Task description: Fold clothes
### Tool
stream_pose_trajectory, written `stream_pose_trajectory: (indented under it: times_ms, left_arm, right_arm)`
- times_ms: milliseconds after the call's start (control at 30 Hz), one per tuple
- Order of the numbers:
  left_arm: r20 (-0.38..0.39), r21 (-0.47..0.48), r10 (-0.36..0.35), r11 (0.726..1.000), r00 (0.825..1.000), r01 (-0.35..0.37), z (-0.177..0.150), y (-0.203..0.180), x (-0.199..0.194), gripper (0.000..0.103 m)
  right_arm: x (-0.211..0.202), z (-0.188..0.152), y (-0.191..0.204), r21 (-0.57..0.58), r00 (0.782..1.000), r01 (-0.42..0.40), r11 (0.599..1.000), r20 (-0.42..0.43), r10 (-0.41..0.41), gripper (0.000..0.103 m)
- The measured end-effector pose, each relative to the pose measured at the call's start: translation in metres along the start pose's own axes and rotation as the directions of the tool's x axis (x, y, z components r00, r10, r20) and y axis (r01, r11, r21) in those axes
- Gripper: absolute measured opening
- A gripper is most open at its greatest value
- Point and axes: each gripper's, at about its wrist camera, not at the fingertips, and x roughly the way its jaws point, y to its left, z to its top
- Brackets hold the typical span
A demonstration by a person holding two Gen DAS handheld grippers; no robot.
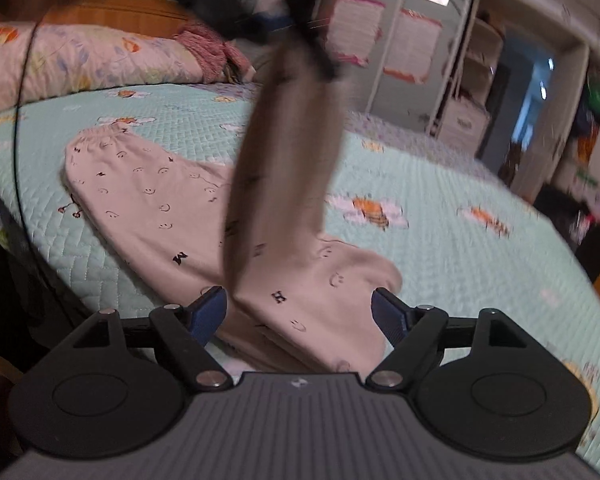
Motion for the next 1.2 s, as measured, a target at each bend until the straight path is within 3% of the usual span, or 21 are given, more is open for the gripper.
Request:
stream_pose_trajectory:
  times_ms: [133,267,567,733,867,1067,1200]
  left_arm:
    - [0.001,0.038,-0.049,0.998,0.999,0.049,0.011,-0.033,0.001,0.013]
    - [0.007,0.069,-0.081,0.994,0.997,0.08,0.015,-0.059,0.005,0.013]
    - [0.004,0.087,-0.071,0.994,0.997,0.071,0.015,-0.064,0.021,0.013]
    - [-0.006,0.051,-0.003,0.999,1.0,0.003,-0.002,-0.029,0.027,0.013]
    - [-0.011,-0.001,0.078,0.997,0.997,-0.078,-0.026,0.019,0.023,0.013]
    - [-0.092,-0.103,0.219,0.968,0.971,-0.228,-0.076,0.103,0.034,0.013]
    - [-0.11,-0.117,0.207,0.969,0.972,-0.22,-0.099,0.127,0.048,0.014]
  right_arm:
    - [0.003,-0.001,0.003,-0.044,0.997,0.077,0.996,0.025,-0.076,0.083]
    - [0.006,-0.006,-0.017,-0.001,0.979,0.201,0.98,0.033,-0.201,0.083]
    - [0.006,-0.034,-0.077,0.152,0.93,0.367,0.918,-0.065,-0.362,0.083]
    - [0.009,-0.049,-0.09,0.187,0.927,0.372,0.909,-0.111,-0.357,0.087]
    - [0.01,-0.052,-0.084,0.168,0.933,0.358,0.919,-0.115,-0.342,0.087]
    - [0.012,-0.05,-0.067,0.066,0.942,0.322,0.944,-0.124,-0.313,0.089]
    - [0.015,-0.046,-0.052,-0.017,0.942,0.304,0.953,-0.143,-0.303,0.09]
